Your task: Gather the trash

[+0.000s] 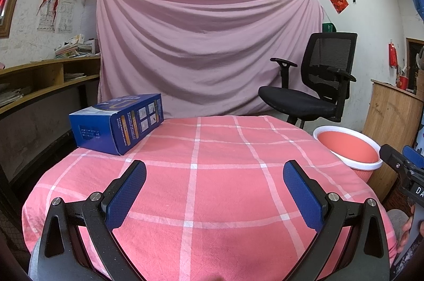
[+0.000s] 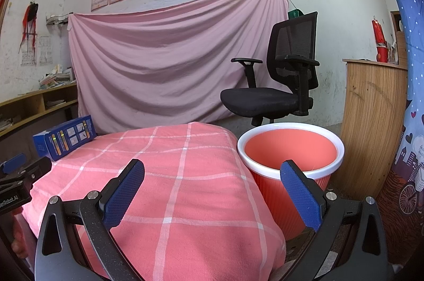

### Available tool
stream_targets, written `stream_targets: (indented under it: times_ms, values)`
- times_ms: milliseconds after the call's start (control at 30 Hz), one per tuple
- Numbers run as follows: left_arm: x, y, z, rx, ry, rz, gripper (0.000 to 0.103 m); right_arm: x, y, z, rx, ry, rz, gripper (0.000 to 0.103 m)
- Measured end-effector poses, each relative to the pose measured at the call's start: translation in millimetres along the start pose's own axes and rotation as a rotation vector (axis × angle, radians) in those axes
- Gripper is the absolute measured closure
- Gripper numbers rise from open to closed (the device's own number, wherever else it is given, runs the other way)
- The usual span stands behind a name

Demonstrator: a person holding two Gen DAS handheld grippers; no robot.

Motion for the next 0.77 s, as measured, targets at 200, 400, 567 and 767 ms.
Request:
stream_targets:
  times_ms: [200, 400, 567, 767]
  values:
    - [4, 3, 3, -0.010, -0.006, 0.007, 0.002, 2, 2, 1, 0.003, 0.001, -0.001, 0.000]
    - [0, 2, 6, -0.024, -0.011, -0.021, 0.002, 5, 3, 3, 0.006, 0.003, -0.001, 0.000]
    - [1, 1, 6, -0.028, -0.016, -0.026, 0.002, 9, 6, 3, 0.012, 0.007, -0.005, 0.000]
    - [3, 0, 4, -0.028, -0.018, -0.028, 0.002, 9, 7, 2, 0.014, 0.008, -0.006, 0.000]
Point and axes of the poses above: each gripper's, at about its wrist camera, not at the fingertips, and z roughly against the way its jaws point, x to its left, y to its underside, the point moved 3 cm from there along -z, roughly the way its jaws point, and after that the axes turned 12 degrees about -z, right-handed, at the moved point
